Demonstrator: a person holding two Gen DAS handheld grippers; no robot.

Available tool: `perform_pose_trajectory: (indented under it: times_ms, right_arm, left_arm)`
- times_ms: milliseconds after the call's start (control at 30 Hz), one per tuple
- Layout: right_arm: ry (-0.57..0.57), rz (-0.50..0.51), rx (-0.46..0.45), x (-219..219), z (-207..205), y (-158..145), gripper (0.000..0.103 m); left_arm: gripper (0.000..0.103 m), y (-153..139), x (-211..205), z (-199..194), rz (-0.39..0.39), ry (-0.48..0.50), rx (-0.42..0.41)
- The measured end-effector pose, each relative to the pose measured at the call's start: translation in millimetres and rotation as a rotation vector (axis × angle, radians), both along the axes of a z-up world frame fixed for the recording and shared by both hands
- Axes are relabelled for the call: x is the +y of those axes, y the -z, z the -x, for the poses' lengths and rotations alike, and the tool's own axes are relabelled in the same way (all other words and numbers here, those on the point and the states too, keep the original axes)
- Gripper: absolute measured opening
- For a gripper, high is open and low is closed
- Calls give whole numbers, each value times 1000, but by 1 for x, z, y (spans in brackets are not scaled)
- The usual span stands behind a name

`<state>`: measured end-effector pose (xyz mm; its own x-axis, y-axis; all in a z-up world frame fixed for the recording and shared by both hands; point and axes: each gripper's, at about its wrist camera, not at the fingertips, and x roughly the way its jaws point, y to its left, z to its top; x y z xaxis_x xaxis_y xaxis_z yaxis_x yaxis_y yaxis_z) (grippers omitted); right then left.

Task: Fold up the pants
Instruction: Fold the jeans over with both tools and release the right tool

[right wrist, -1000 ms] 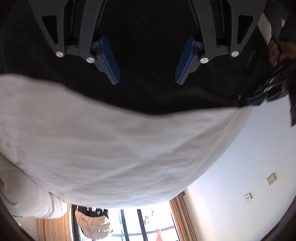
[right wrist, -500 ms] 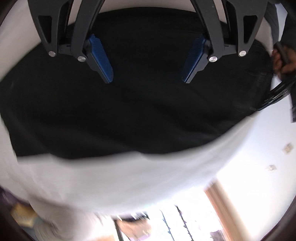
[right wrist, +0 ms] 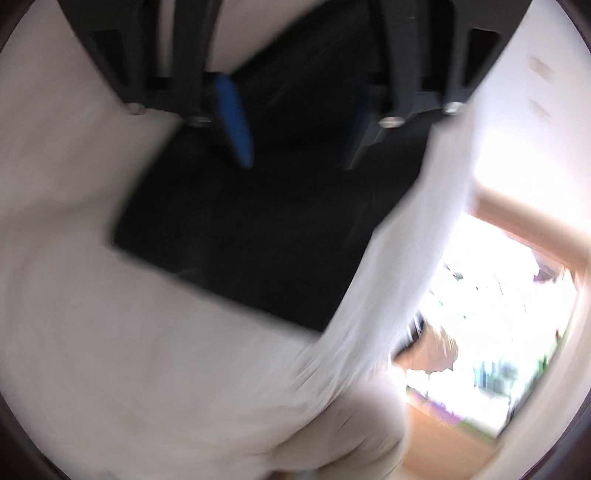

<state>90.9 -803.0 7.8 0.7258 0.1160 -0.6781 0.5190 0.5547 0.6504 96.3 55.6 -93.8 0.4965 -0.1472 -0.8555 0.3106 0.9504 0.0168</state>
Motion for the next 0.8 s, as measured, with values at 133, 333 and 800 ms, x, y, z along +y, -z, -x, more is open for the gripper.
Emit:
perform_pose_trajectory:
  times_ms: [133,333,800]
  right_arm:
    - [213,64,-22,-42,50,-22,56]
    - [213,-121,-82,-63,75,-7,67]
    - [136,-222,45,-63,61,1,67]
  left_arm:
    - [19,-8,2,2,11,-4,10]
    - [20,-10,-7,8,64,-24,21]
    - [20,-10,-10,19,121,-22,40]
